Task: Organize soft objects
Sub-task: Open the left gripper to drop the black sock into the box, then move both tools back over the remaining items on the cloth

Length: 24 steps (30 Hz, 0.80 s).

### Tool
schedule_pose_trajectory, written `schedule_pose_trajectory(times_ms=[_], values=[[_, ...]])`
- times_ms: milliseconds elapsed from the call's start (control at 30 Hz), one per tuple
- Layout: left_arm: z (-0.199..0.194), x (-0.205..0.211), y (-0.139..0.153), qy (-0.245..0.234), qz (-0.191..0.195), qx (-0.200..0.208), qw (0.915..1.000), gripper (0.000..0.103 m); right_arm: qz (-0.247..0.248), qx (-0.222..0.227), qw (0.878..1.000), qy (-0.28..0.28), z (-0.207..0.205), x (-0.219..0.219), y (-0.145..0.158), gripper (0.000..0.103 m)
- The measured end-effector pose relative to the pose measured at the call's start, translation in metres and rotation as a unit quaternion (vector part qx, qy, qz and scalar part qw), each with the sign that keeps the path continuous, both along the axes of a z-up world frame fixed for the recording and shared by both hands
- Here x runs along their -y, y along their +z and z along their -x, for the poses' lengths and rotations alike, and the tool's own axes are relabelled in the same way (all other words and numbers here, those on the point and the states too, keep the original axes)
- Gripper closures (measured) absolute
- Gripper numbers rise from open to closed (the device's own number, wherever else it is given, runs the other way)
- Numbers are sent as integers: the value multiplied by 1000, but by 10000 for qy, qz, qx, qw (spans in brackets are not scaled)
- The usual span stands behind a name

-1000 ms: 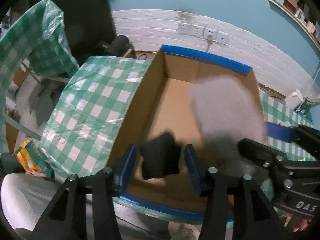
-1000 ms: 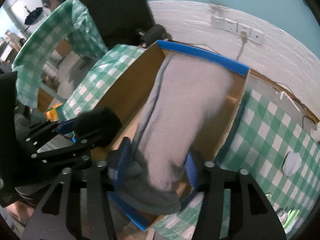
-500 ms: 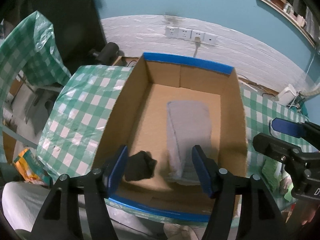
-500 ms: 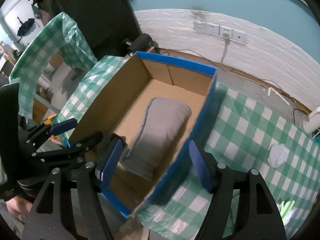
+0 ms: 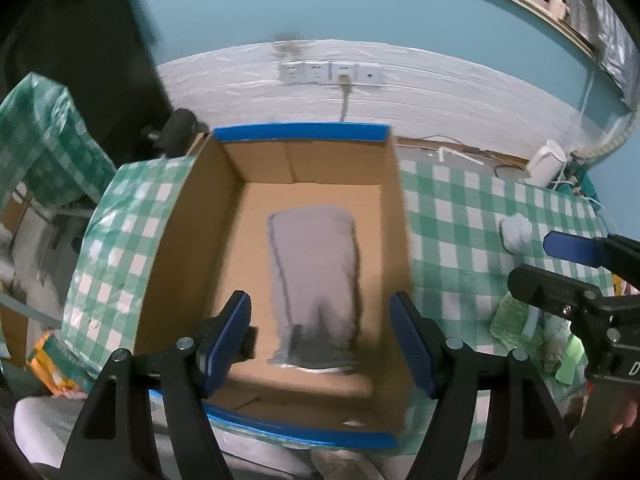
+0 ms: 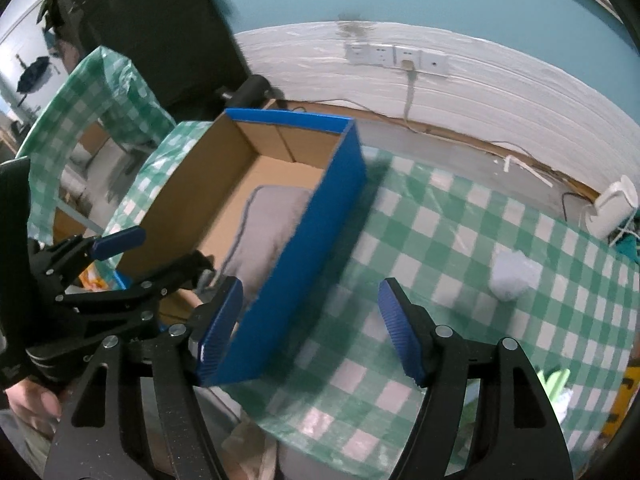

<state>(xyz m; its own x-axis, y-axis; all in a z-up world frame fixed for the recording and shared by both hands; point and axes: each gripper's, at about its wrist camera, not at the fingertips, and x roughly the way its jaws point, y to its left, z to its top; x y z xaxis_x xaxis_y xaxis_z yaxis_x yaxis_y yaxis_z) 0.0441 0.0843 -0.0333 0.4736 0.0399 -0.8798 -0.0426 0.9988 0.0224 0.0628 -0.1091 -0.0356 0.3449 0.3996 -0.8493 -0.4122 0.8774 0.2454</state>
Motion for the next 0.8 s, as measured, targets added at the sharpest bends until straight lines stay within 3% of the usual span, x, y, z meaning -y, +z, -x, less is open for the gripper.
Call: schedule_pose_trajectory(times_ms=[367,800], values=[[-2,52,0,-517,-41,-12,9987,30,-27,3,9989,-469,6,64,5,31],[-2,114,-8,-1100,-146,-125,9937,26,53,-172,9929,-1173,18,146,-15,31]])
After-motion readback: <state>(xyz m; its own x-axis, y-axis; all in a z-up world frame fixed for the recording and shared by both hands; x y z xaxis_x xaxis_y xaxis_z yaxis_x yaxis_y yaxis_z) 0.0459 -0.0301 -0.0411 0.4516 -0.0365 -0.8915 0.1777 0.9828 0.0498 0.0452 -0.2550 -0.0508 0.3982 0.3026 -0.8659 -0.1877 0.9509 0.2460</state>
